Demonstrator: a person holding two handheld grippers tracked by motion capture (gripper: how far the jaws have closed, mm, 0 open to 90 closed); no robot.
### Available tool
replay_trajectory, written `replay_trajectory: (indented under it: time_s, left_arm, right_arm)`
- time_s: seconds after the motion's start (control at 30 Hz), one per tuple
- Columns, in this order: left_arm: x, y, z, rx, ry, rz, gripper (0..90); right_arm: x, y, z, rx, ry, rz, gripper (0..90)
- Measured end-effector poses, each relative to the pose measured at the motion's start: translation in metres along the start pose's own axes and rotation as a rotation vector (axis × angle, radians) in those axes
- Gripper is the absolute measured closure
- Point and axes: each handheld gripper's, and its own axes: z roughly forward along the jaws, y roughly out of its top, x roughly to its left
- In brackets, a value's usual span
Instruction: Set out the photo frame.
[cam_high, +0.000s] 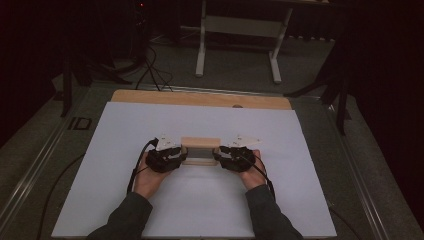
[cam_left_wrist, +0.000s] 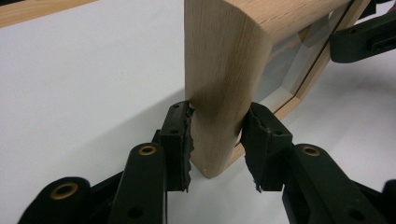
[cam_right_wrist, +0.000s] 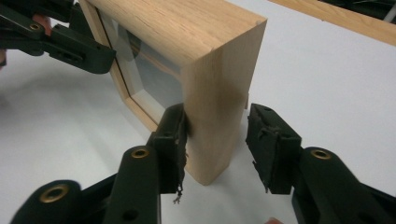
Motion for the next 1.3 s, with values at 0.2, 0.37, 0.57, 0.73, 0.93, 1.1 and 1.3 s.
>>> replay_trajectory:
  time_s: [0.2,0.37,0.57,0.73,0.93,1.1,1.3]
  left_arm:
    - [0.001,0.001,0.001,-0.008,0.004,-0.018,63.7]
    - [0.003,0.002,0.002,-0.014,0.009,-0.030,64.5]
    - [0.003,0.001,0.005,0.003,0.024,-0.028,67.6]
    - [0.002,0.001,0.007,0.011,0.034,-0.027,68.1]
    - [0.003,0.001,0.007,0.012,0.033,-0.030,68.1]
    - [0.002,0.001,0.007,0.011,0.035,-0.027,67.8]
    - [0.003,0.001,0.007,0.007,0.013,-0.039,63.2]
  right_arm:
    - [0.001,-0.001,0.004,0.006,-0.017,0.011,59.9]
    - [0.001,-0.001,0.007,0.003,-0.029,0.024,61.1]
    - [0.001,-0.004,0.012,0.036,-0.050,0.028,63.4]
    - [0.001,-0.005,0.013,0.040,-0.054,0.027,64.3]
    - [0.001,-0.006,0.014,0.045,-0.050,0.031,64.0]
    - [0.002,-0.007,0.013,0.049,-0.047,0.026,64.1]
    - [0.003,-0.007,0.013,0.053,-0.040,0.022,62.3]
